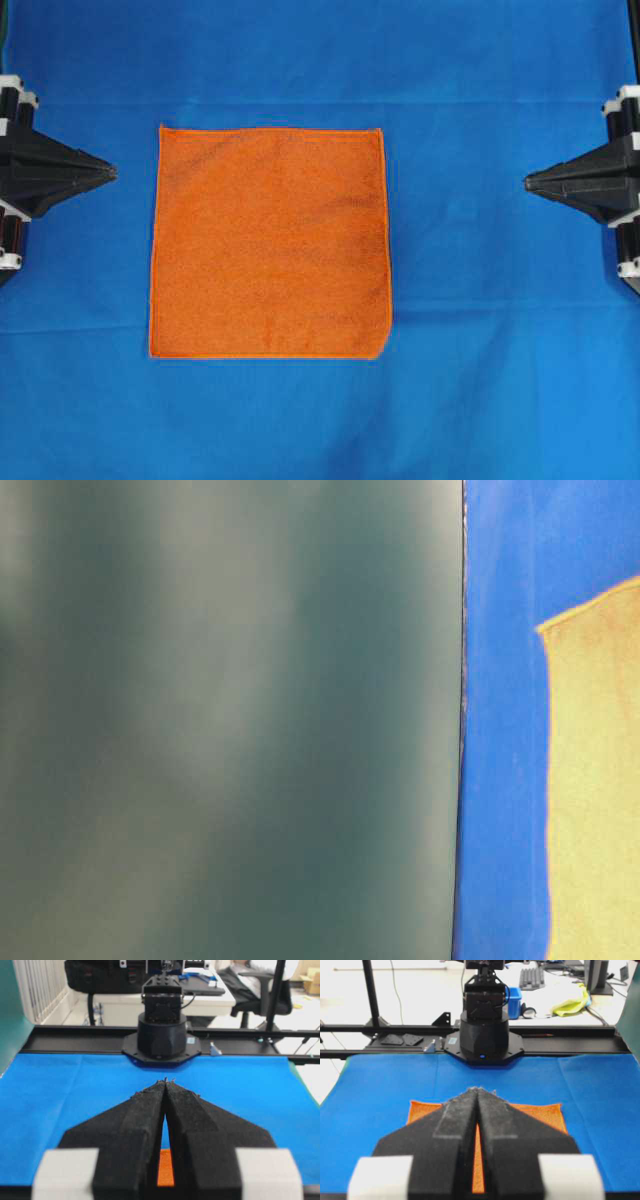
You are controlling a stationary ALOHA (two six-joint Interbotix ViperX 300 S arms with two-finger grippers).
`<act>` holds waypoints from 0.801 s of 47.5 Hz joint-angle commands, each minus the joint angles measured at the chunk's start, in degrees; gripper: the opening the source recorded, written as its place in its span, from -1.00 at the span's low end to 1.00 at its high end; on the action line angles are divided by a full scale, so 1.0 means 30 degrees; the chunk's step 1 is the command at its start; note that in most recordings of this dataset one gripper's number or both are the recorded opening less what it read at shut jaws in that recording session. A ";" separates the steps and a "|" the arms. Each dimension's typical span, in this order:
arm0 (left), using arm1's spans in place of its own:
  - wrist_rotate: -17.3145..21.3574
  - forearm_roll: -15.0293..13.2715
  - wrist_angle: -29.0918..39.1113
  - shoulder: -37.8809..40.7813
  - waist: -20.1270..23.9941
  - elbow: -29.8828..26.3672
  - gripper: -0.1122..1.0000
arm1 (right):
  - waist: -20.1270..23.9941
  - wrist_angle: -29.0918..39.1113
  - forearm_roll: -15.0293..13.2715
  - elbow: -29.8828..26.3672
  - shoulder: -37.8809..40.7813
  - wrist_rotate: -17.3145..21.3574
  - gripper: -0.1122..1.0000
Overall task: Fold the orange towel.
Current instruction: 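Move both grippers to the towel's top corners and grasp them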
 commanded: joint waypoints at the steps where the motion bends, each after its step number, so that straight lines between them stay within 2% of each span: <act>1: -0.0264 -0.0615 0.1084 0.0205 0.0088 -0.0557 -0.80 | 0.0000 -0.0117 0.0117 -0.0615 0.0381 0.0117 -0.80; 11: -0.0352 -0.0615 0.3105 0.0205 0.0908 -0.0996 -0.80 | -0.0791 0.0439 0.0146 -0.1553 0.1699 0.0498 -0.80; 22: -0.1436 -0.0615 0.5215 0.1113 0.3340 -0.0850 -0.80 | -0.3721 0.1523 0.0322 -0.2432 0.4746 0.2051 -0.80; 29: -0.1699 -0.0615 0.5215 0.2314 0.4570 -0.0381 -0.77 | -0.5273 0.2344 0.0293 -0.3164 0.7471 0.2607 -0.80; 32: -0.1758 -0.0615 0.5010 0.3047 0.5068 -0.0117 -0.64 | -0.5830 0.3018 0.0293 -0.3662 0.8848 0.2637 -0.79; 36: -0.1875 -0.0615 0.4775 0.4160 0.5771 0.0146 -0.26 | -0.6123 0.4014 0.0322 -0.4512 1.0430 0.2637 -0.78; 38: -0.1963 -0.0615 0.4805 0.4717 0.6123 0.0234 -0.03 | -0.6211 0.4746 0.0293 -0.5098 1.1338 0.2607 -0.71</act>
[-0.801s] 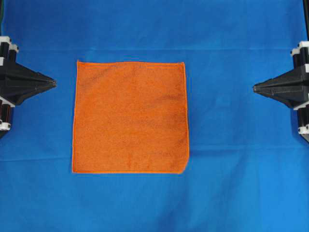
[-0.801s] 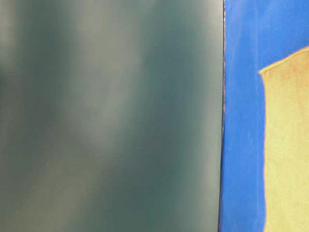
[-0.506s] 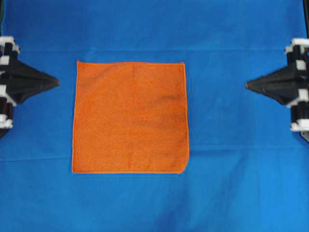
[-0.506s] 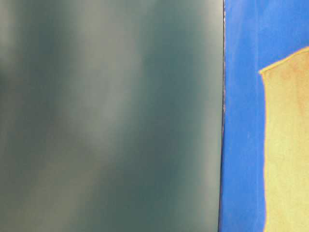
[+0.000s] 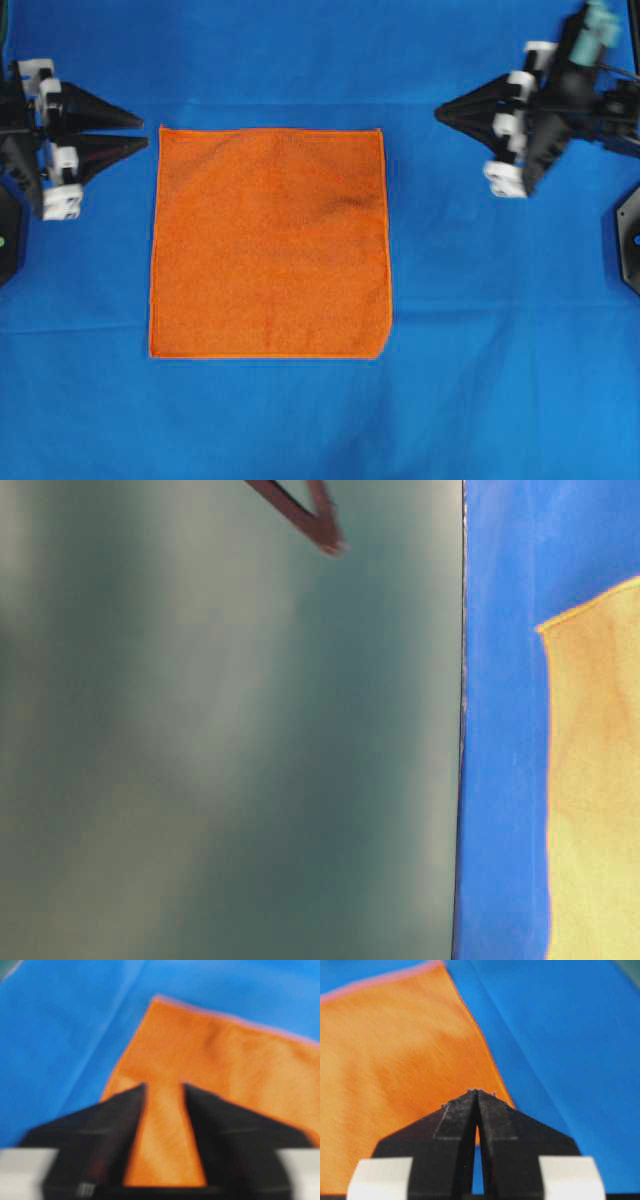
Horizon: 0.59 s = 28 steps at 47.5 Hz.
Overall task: Fold the orange towel.
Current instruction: 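Move both grippers to the towel's top corners and grasp them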
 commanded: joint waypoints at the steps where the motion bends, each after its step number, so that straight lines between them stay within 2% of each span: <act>1: -0.0117 -0.0029 -0.0205 0.1143 0.0762 -0.0029 0.08 | -0.0117 0.1113 0.0059 -0.1436 0.1553 0.0000 -0.63; 2: -0.0146 -0.0029 -0.0205 0.1377 0.0908 0.0029 0.24 | -0.0146 0.1406 0.0029 -0.1641 0.1934 0.0000 -0.51; 6: -0.0176 0.0000 -0.0352 0.2549 0.1553 0.0176 0.64 | -0.0293 0.2256 -0.0088 -0.2490 0.3340 -0.0029 -0.03; 8: -0.0176 0.0000 -0.0469 0.3105 0.1816 0.0234 0.79 | -0.0381 0.2432 -0.0176 -0.2871 0.4219 -0.0029 0.16; 10: -0.0176 0.0029 -0.0820 0.3867 0.2109 0.0352 0.85 | -0.0410 0.2373 -0.0205 -0.3135 0.4922 -0.0059 0.27; 18: -0.0146 0.0029 -0.2754 0.6592 0.2402 0.0498 0.82 | -0.0557 0.1436 -0.0234 -0.3867 0.7588 -0.0059 0.18; 28: 0.0088 0.0029 -0.5361 1.0225 0.2783 0.0410 0.82 | -0.0820 0.0029 -0.0205 -0.4307 0.9668 -0.0059 0.18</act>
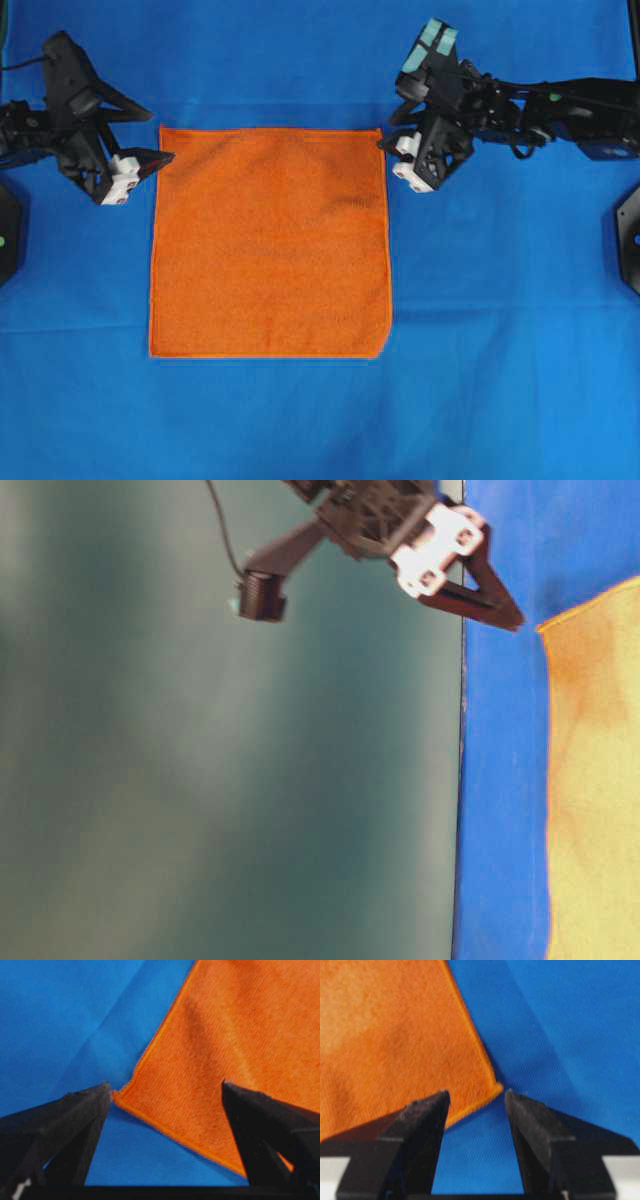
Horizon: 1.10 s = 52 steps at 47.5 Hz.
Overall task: Fold the orange towel.
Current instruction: 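Move both grippers to the towel's top corners and grasp them, then pull the top corners toward the bottom edge, folding the towel in half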
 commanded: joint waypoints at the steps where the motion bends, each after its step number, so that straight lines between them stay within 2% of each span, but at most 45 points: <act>1: 0.0088 0.0029 -0.1143 0.1318 0.0322 -0.0264 0.82 | -0.0088 -0.0674 0.0000 -0.0498 0.0352 -0.0059 0.18; 11: 0.0088 0.0029 -0.1816 0.3486 0.0996 -0.0645 0.81 | -0.0234 -0.1230 0.0059 -0.0850 0.1611 -0.0059 0.17; 19: 0.0176 0.0029 -0.1758 0.3809 0.1172 -0.0703 0.69 | -0.0293 -0.1318 0.0000 -0.0967 0.2021 -0.0088 0.07; 24: 0.0205 0.0059 -0.1699 0.3721 0.1143 -0.0557 0.29 | -0.0293 -0.1260 -0.0029 -0.0967 0.2021 -0.0205 -0.30; 29: 0.0205 0.0088 -0.1699 0.3691 0.1113 -0.0557 -0.26 | -0.0293 -0.1230 -0.0029 -0.0967 0.1992 -0.0322 -0.76; 33: 0.0234 0.0117 -0.1641 0.3691 0.0996 -0.0615 -0.65 | -0.0264 -0.1201 -0.0059 -0.0996 0.1992 -0.0352 -0.78; 35: 0.0234 0.0088 -0.1523 0.3691 0.0937 -0.0645 -0.77 | -0.0293 -0.1201 -0.0059 -0.0996 0.1992 -0.0352 -0.78; 44: 0.0117 0.0117 -0.1201 0.3457 0.0820 -0.0674 -0.78 | -0.0264 -0.1201 -0.0088 -0.0996 0.1904 -0.0381 -0.78; 52: 0.0059 0.0117 -0.0264 0.1816 0.0645 -0.0879 -0.78 | -0.0264 -0.1143 -0.0088 -0.0879 0.1025 -0.0381 -0.78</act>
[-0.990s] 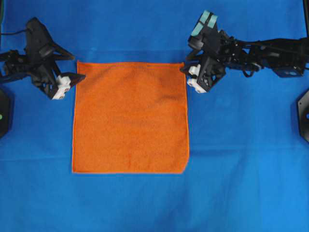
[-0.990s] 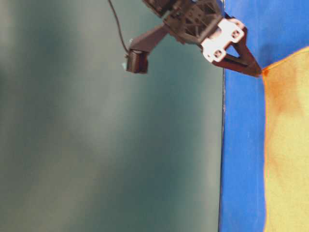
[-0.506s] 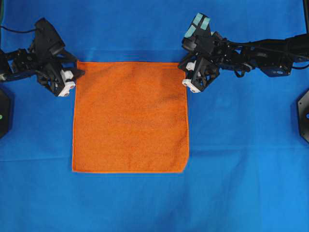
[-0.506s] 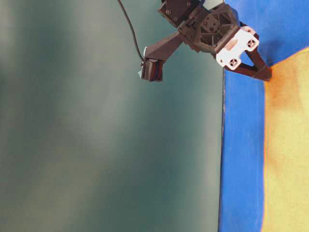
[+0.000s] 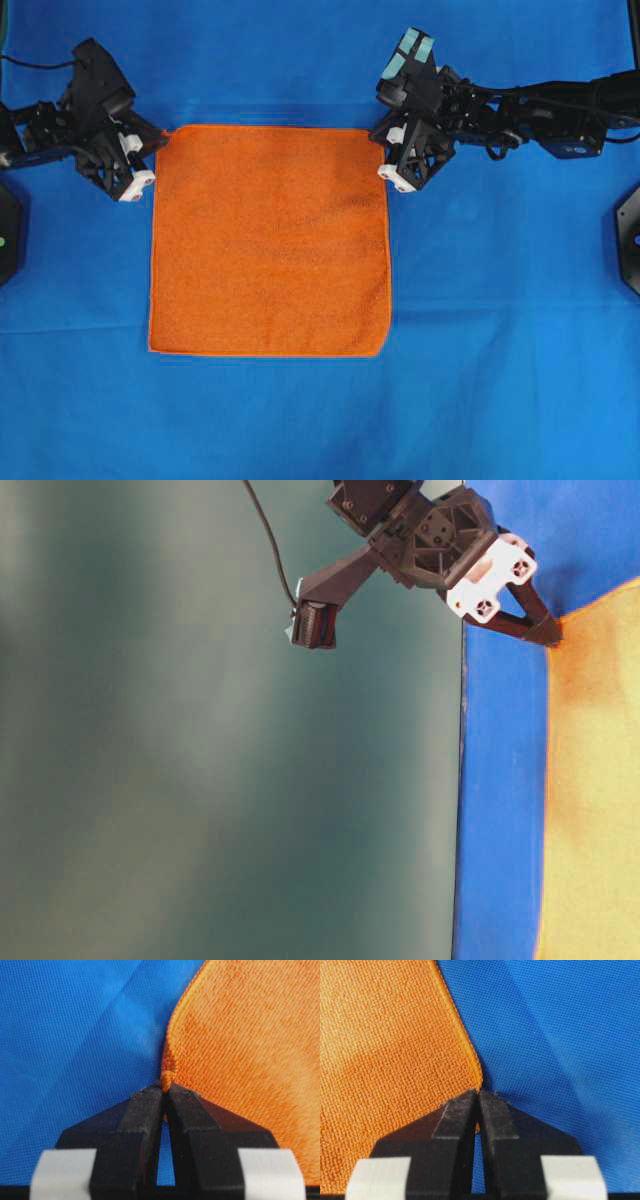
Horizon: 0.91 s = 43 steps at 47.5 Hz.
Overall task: Fold the orange towel.
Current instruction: 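Pull the top corners toward the bottom edge, folding the towel in half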
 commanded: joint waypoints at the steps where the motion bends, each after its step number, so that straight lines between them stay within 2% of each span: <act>1: 0.0000 0.0059 0.0527 -0.1230 -0.0234 -0.0352 -0.78 | -0.0059 0.0029 -0.0059 -0.0117 -0.1230 -0.0029 -0.78; 11: 0.0029 0.0029 0.2197 -0.3457 -0.0615 -0.0410 -0.78 | 0.0088 0.0293 -0.0029 -0.0029 -0.2051 -0.0029 -0.78; 22: -0.0264 0.0029 0.3076 -0.4248 -0.1025 -0.0117 -0.78 | 0.0381 0.0322 -0.0029 0.0000 -0.2051 0.0029 -0.78; 28: -0.0381 0.0000 0.3135 -0.4365 -0.2168 -0.0117 -0.78 | 0.0937 0.0498 -0.0029 0.0146 -0.2344 0.0234 -0.78; 33: -0.0908 0.0000 0.3164 -0.4365 -0.3662 -0.0088 -0.78 | 0.1816 0.0703 0.0059 0.0527 -0.2930 0.0410 -0.78; 43: -0.2988 0.0000 0.4131 -0.4541 -0.6943 0.0117 -0.78 | 0.4189 0.1055 0.0264 0.1055 -0.4072 0.1025 -0.78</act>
